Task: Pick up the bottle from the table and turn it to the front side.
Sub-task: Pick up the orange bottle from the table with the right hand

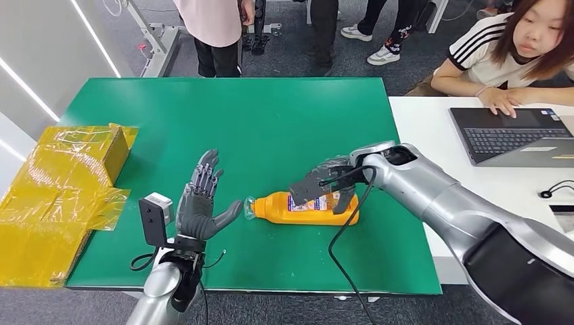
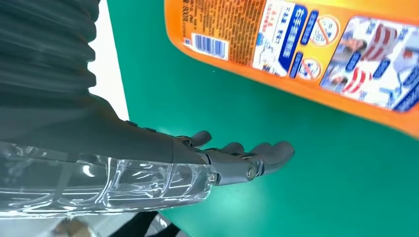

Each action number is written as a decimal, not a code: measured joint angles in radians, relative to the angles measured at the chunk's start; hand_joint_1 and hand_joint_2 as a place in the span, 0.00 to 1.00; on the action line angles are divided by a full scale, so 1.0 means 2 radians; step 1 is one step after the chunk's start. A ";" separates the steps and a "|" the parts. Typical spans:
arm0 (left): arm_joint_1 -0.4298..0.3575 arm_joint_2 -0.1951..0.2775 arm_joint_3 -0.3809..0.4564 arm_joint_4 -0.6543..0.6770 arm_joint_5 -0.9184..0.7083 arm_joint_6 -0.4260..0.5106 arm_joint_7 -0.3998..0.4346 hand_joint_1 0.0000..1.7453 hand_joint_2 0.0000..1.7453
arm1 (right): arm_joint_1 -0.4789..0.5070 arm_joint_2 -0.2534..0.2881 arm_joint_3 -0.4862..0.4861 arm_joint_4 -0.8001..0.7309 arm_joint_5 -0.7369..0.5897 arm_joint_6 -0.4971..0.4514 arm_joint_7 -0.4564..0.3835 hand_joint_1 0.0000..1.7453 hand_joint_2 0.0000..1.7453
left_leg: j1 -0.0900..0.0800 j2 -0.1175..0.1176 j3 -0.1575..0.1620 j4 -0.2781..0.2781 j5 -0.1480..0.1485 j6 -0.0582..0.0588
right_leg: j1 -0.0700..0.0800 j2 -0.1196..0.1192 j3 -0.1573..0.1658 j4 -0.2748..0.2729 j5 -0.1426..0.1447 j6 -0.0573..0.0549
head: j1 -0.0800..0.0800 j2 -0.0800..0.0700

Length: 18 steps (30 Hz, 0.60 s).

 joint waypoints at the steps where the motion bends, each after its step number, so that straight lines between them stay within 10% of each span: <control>1: 0.000 0.000 0.000 0.001 0.000 0.000 -0.001 0.00 1.00 | 0.000 0.000 0.007 0.001 0.000 -0.003 0.000 0.00 1.00 | 0.000 0.000 0.000 0.000 0.000 0.000 | 0.000 0.000 0.000 0.000 0.000 0.000 | 0.000 0.000; 18: 0.004 -0.001 0.000 0.011 -0.004 0.015 -0.013 0.00 1.00 | 0.025 0.027 0.092 0.081 0.020 -0.105 -0.033 0.00 1.00 | 0.000 0.000 0.000 0.000 0.000 0.000 | 0.000 0.000 0.000 0.000 0.000 0.000 | 0.000 0.000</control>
